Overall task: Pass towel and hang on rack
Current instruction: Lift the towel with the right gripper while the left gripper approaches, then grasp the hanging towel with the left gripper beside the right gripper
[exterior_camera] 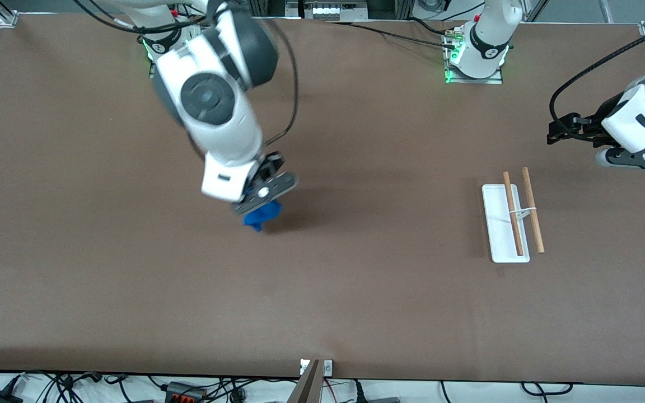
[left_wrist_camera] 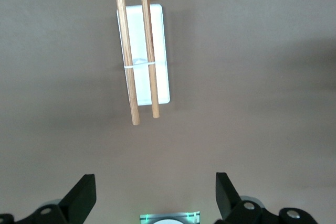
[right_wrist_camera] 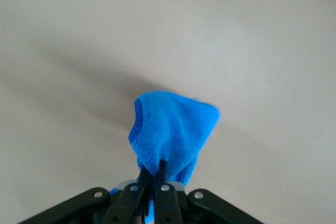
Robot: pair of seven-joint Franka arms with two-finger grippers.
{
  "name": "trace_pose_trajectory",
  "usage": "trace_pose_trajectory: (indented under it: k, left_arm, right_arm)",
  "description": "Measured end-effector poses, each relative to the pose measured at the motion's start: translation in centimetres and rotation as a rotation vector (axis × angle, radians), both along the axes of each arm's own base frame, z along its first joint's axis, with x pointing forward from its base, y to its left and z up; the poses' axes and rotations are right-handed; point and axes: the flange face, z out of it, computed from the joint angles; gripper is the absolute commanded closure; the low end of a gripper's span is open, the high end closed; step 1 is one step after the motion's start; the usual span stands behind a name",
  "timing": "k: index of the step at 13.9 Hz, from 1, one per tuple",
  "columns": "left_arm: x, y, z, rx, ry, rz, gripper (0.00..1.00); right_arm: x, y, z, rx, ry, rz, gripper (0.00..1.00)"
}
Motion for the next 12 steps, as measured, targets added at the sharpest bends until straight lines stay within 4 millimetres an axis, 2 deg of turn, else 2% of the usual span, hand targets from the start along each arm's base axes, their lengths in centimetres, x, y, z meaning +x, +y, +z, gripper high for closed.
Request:
trace_pose_trajectory:
  k: [2,4,6,8,12]
  left_arm:
    - [0.4,0.0,-1.4,-0.009,0.032,-0.005,0.00]
    - [1.0,-0.3,-3.1,-0.101,0.060,-0.039,0.00]
    - [1.7,-0.1,-4.9,-0.179,0.086,-0.099,0.00]
    - [2.3,-0.7,-7.4,-0.254,0.123,-0.192,0.00]
    - [3.8,-4.3,-12.6,-0.500,0.108,-0.501,0.00]
  right_arm:
    - [-1.8,3.9,1.7,0.129,-0.027,-0.079,1.00]
    - [-2.8,6.4,3.2,0.272,-0.028,-0.186,1.00]
    - [-3.3,7.9,4.4,0.369,-0.037,-0.267,1.00]
    - [-3.4,8.8,4.7,0.432,-0.036,-0.338,1.00]
    - [-3.5,10.7,3.7,0.517,-0.015,-0.393,1.00]
